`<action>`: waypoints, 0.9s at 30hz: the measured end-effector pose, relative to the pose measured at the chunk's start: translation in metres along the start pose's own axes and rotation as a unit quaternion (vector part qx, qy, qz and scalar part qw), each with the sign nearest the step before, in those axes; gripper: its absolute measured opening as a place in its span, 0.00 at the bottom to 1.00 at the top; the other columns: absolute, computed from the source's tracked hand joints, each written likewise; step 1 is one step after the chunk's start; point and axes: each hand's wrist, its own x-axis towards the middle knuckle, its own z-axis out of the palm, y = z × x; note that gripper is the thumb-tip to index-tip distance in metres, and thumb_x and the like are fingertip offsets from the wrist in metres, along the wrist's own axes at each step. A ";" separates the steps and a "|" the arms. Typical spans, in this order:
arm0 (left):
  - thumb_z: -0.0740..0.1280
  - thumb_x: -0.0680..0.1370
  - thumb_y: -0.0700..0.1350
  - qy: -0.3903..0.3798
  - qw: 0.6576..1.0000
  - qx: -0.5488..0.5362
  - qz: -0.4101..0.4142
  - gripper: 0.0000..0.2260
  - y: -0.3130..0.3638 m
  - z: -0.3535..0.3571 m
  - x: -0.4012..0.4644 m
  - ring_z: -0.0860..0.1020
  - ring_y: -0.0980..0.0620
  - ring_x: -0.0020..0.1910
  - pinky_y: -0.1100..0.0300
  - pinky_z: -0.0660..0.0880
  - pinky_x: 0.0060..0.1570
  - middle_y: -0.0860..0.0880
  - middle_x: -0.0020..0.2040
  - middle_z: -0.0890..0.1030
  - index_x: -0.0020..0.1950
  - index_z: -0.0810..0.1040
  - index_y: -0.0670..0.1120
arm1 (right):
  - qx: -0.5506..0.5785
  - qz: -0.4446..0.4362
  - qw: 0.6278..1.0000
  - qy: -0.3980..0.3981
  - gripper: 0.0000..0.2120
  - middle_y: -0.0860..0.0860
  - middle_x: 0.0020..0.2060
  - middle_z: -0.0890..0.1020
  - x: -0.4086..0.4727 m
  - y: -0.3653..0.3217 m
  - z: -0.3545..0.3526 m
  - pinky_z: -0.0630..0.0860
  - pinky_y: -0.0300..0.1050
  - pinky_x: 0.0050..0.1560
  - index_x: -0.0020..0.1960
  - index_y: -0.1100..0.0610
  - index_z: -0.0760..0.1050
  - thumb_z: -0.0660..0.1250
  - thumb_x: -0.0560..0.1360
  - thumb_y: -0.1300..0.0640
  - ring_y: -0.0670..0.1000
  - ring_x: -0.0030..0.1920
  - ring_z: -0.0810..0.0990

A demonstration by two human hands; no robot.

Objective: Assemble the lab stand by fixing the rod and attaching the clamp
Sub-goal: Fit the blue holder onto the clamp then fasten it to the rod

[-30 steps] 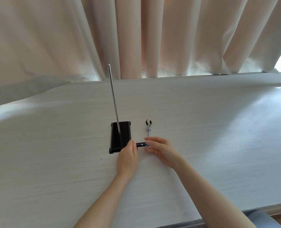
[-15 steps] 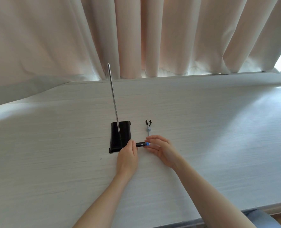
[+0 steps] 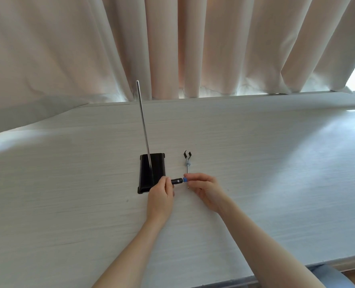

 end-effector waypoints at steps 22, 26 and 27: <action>0.62 0.78 0.43 0.000 0.985 -0.162 -0.056 0.08 -0.002 -0.004 0.006 0.75 0.60 0.24 0.70 0.70 0.24 0.50 0.28 0.78 0.41 0.78 0.49 | -0.192 -0.028 0.973 0.123 0.09 0.55 0.25 0.75 0.020 -0.008 0.018 0.68 0.40 0.27 0.33 0.61 0.73 0.64 0.72 0.67 0.50 0.24 0.72; 0.62 0.78 0.43 -0.009 0.985 -0.161 -0.064 0.09 -0.002 -0.004 0.006 0.74 0.58 0.23 0.67 0.71 0.23 0.49 0.27 0.78 0.40 0.78 0.47 | -0.166 -0.068 0.980 0.085 0.07 0.51 0.28 0.78 0.017 -0.013 0.025 0.65 0.35 0.23 0.35 0.59 0.76 0.66 0.72 0.65 0.45 0.23 0.69; 0.62 0.78 0.43 -0.010 0.984 -0.165 -0.071 0.09 -0.002 -0.005 0.006 0.74 0.57 0.23 0.66 0.71 0.23 0.49 0.27 0.78 0.40 0.78 0.47 | -0.186 -0.079 0.976 0.079 0.07 0.49 0.29 0.79 0.016 -0.013 0.027 0.65 0.34 0.24 0.36 0.57 0.76 0.67 0.72 0.64 0.44 0.23 0.70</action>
